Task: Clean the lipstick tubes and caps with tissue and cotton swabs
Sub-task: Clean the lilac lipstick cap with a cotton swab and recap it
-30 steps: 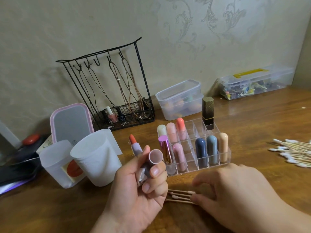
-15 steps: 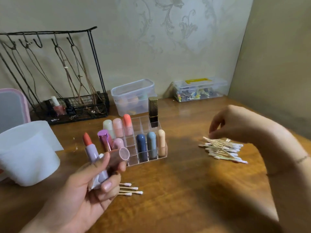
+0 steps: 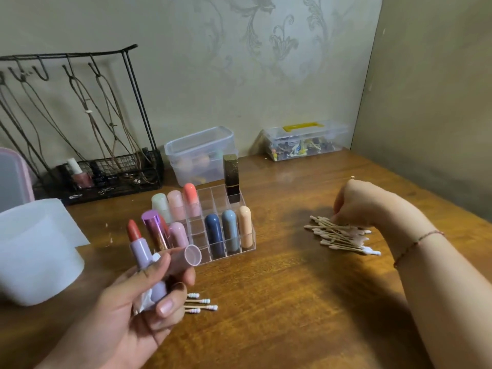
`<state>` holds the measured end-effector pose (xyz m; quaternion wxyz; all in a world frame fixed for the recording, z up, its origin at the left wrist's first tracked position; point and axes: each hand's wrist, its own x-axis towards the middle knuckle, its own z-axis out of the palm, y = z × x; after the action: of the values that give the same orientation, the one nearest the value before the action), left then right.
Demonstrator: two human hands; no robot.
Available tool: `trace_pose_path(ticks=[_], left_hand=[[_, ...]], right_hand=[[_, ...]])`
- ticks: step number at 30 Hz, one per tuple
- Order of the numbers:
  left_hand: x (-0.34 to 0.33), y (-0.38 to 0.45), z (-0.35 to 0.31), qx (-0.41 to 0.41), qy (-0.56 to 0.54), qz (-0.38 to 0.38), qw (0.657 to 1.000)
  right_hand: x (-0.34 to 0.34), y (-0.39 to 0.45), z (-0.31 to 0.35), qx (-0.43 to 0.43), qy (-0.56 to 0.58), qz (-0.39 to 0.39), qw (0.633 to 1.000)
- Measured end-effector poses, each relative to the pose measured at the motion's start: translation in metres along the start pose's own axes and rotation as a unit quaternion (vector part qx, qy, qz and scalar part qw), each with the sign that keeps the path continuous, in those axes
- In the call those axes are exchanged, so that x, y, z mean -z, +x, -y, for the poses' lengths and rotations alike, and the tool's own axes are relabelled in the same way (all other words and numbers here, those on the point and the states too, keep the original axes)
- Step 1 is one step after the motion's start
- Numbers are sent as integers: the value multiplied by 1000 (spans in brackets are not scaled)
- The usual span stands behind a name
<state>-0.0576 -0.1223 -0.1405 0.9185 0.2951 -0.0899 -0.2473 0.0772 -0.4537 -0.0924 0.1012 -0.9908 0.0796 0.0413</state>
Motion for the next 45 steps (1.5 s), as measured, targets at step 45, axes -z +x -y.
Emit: trace_pose_path(ticks=[45], left_hand=[[-14,-10,-6,6,-65,-14,998]], right_hand=[[-30,-158,125,512,369,-236,739]])
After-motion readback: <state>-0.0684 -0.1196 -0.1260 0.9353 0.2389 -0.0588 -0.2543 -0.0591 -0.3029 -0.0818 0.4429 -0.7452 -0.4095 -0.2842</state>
